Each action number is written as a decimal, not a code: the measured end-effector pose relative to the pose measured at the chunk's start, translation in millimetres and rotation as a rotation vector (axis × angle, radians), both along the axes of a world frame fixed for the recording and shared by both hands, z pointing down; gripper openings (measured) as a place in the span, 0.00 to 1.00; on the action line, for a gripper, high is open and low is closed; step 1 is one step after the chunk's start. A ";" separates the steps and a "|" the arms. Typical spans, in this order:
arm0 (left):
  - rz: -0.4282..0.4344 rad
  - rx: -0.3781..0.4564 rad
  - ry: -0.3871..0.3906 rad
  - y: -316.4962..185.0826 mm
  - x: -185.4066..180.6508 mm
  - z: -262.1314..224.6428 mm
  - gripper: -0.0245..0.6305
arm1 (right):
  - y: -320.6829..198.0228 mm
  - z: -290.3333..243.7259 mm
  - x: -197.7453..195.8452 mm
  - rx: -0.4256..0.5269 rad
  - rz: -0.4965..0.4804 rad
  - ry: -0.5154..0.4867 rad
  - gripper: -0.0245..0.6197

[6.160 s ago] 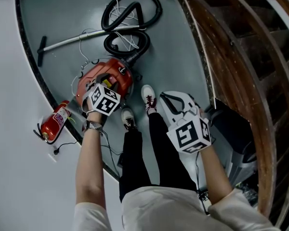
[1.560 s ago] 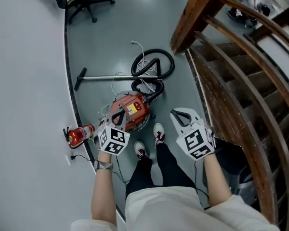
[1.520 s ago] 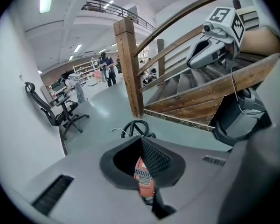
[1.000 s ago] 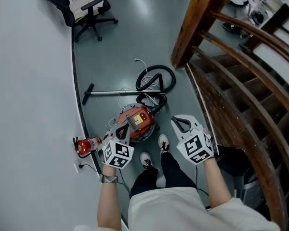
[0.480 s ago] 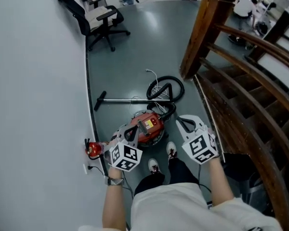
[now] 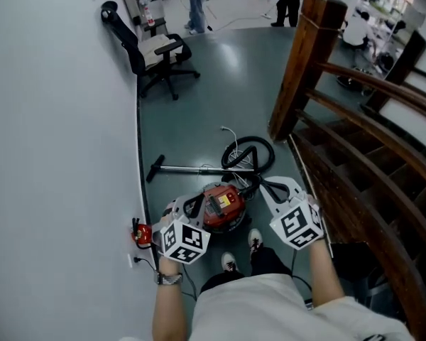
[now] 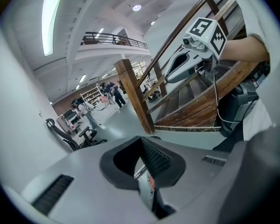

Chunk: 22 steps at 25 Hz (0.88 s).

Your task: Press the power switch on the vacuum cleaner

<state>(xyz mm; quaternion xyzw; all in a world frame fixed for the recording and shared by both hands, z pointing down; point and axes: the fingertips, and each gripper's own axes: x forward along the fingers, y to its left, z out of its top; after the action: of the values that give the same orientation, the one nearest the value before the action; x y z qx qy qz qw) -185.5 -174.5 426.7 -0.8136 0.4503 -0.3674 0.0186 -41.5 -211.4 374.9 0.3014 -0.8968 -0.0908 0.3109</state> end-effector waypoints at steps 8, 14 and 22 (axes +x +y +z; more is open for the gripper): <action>-0.029 0.049 -0.023 13.6 -11.8 -42.3 0.04 | 7.3 -37.5 -9.9 0.079 -0.045 0.012 0.09; -0.055 0.098 -0.034 22.3 -24.7 -70.0 0.04 | 15.4 -57.7 -25.7 0.098 -0.091 0.008 0.09; -0.040 0.137 -0.037 38.1 -36.2 -95.7 0.04 | 21.6 -75.5 -36.2 0.114 -0.152 0.001 0.09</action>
<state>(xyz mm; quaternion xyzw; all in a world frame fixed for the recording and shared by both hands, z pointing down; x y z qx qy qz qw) -221.7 -136.4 331.1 -0.7941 0.4903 -0.3511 0.0753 -77.7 -189.8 299.4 0.2497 -0.9103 -0.1654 0.2858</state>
